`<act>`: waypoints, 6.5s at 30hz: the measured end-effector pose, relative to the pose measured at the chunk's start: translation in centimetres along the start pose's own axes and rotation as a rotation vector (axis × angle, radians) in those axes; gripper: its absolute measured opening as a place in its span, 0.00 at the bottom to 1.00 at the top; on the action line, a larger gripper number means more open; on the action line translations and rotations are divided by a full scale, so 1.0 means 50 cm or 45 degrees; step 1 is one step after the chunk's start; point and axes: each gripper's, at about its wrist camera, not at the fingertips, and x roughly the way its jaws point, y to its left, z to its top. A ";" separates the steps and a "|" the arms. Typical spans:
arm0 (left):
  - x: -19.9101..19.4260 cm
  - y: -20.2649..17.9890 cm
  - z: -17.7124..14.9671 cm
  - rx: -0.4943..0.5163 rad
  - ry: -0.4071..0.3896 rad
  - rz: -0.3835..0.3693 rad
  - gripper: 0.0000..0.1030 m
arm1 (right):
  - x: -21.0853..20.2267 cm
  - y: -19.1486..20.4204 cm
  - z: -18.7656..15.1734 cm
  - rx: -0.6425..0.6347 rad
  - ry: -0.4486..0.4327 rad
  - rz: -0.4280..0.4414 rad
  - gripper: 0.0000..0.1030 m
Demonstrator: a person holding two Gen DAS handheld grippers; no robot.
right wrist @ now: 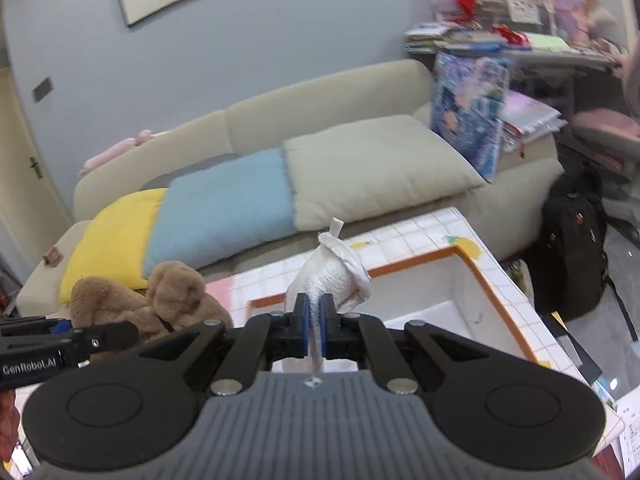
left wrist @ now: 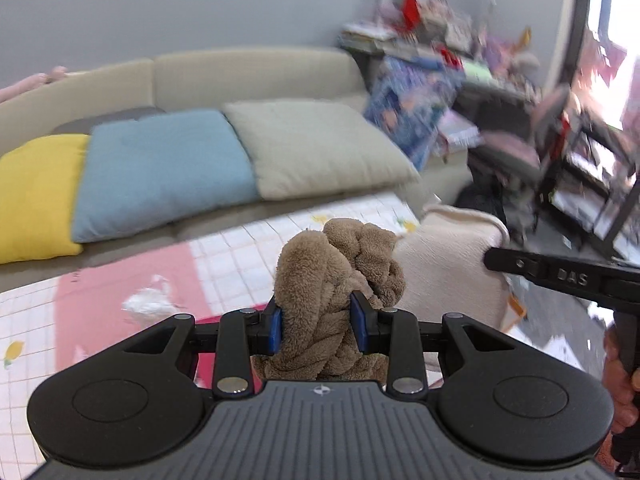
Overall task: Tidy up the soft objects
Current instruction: 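Carry both items into the orange box and open both grippers, then withdraw both tools from the box back over the table, then grasp the orange crocheted ball with the left gripper while the right grasps the pink pouch, then carry the ball and pouch into the orange box and release both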
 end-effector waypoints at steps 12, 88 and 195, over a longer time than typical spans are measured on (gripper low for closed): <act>0.182 -0.082 -0.009 0.153 0.335 0.067 0.37 | 0.144 -0.077 -0.075 0.134 0.212 -0.051 0.02; -0.107 0.192 -0.158 -0.292 0.012 0.086 0.59 | 0.124 0.129 -0.115 -0.080 0.363 0.108 0.38; 0.022 0.028 -0.053 0.013 0.109 -0.183 0.42 | 0.085 -0.009 -0.027 -0.239 0.162 -0.167 0.29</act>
